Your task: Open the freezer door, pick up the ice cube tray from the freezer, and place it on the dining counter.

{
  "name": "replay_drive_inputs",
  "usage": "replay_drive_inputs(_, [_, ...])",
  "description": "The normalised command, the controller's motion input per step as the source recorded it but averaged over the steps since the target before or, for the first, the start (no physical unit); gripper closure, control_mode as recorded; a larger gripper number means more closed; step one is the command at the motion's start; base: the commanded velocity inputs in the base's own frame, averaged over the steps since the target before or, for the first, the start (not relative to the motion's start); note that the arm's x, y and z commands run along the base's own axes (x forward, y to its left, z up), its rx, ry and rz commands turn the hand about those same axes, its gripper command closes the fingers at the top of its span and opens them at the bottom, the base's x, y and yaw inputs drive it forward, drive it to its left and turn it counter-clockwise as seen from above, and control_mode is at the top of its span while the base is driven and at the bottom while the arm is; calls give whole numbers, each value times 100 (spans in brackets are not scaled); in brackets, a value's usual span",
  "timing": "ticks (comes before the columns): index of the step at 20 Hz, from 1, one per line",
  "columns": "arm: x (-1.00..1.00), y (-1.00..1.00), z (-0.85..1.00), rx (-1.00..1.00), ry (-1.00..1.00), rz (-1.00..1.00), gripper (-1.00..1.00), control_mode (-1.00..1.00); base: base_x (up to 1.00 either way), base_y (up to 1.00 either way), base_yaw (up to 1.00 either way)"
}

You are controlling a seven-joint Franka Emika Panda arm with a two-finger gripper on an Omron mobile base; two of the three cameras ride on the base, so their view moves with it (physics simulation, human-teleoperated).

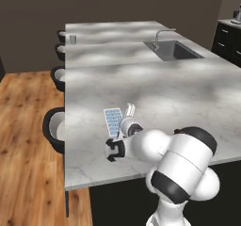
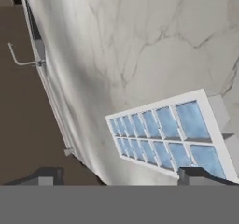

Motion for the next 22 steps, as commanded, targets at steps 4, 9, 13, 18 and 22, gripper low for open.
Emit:
replay_drive_inputs(4, [-33,-1,89,6,0,0,-100,-100,0,0,0])
replay_drive_inputs(9, [-29,-4,93,10,1,0,-100,-100,0,0,0])
replay_drive_inputs(13, [-46,-6,95,11,7,0,-100,-100,0,0,0])
replay_drive_inputs(18, [-81,0,94,11,13,0,-100,-100,0,0,0])
replay_drive_inputs(22, [-98,0,96,10,16,0,-100,-100,0,0,0])
